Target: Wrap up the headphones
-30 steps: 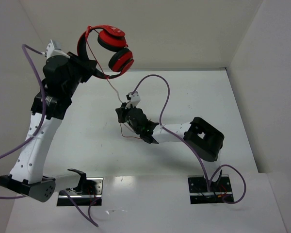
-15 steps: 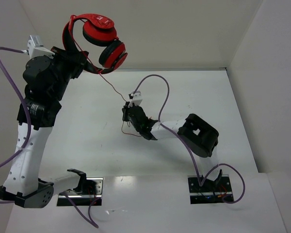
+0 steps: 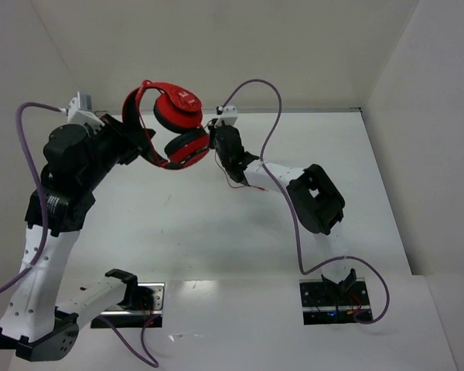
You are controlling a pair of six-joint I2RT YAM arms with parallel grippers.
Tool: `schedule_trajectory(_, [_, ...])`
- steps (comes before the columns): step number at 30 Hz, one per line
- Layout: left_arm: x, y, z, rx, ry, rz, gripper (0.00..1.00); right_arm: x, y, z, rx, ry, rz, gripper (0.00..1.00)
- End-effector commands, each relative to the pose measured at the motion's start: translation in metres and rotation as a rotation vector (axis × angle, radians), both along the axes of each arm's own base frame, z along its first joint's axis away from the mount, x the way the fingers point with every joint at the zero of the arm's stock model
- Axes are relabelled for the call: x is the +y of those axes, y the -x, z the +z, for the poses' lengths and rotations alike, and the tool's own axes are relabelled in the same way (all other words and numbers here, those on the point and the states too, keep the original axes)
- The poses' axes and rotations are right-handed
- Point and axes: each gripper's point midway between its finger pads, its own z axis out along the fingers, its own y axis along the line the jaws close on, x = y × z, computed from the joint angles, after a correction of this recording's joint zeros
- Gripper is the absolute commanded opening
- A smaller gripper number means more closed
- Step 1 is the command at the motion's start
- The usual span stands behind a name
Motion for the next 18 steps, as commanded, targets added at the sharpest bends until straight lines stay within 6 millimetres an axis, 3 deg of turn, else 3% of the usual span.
schedule_trajectory(1, [-0.023,0.015,-0.010,-0.018,-0.060,-0.179,0.00,-0.001,-0.022,0.014,-0.049,0.089,-0.011,0.01])
schedule_trajectory(2, [-0.028,0.014,-0.034,0.039,-0.085,-0.209,0.00,-0.006,-0.029,0.012,-0.041,0.112,-0.021,0.01])
schedule_trajectory(3, [-0.026,0.018,-0.051,0.084,-0.114,-0.215,0.00,-0.002,-0.035,0.032,-0.070,0.098,-0.022,0.01])
schedule_trajectory(4, [-0.028,0.020,-0.062,0.103,-0.142,-0.246,0.00,-0.006,-0.043,0.031,-0.071,0.126,-0.038,0.01])
schedule_trajectory(6, [-0.027,0.023,-0.096,0.183,-0.226,-0.281,0.00,-0.010,-0.053,0.054,-0.103,0.140,-0.060,0.01])
schedule_trajectory(8, [-0.018,0.025,-0.119,0.234,-0.306,-0.271,0.00,-0.020,-0.062,0.069,-0.126,0.173,-0.100,0.01])
schedule_trajectory(10, [-0.009,0.027,-0.143,0.303,-0.373,-0.260,0.00,-0.027,-0.069,0.098,-0.157,0.159,-0.125,0.01])
schedule_trajectory(11, [-0.008,0.029,-0.145,0.311,-0.384,-0.264,0.00,-0.031,-0.074,0.103,-0.157,0.158,-0.135,0.01])
schedule_trajectory(12, [-0.007,0.027,-0.156,0.324,-0.427,-0.283,0.00,-0.037,-0.079,0.127,-0.186,0.134,-0.142,0.01])
schedule_trajectory(13, [-0.004,0.029,-0.164,0.349,-0.443,-0.282,0.00,-0.036,-0.080,0.125,-0.168,0.150,-0.139,0.01])
schedule_trajectory(15, [-0.002,0.029,-0.174,0.361,-0.494,-0.308,0.00,-0.036,-0.080,0.146,-0.201,0.140,-0.109,0.01])
schedule_trajectory(16, [0.006,0.025,-0.184,0.404,-0.529,-0.274,0.00,-0.034,-0.080,0.144,-0.198,0.159,-0.094,0.01])
schedule_trajectory(18, [0.017,0.025,-0.195,0.446,-0.592,-0.256,0.00,-0.034,-0.077,0.168,-0.233,0.147,-0.086,0.01])
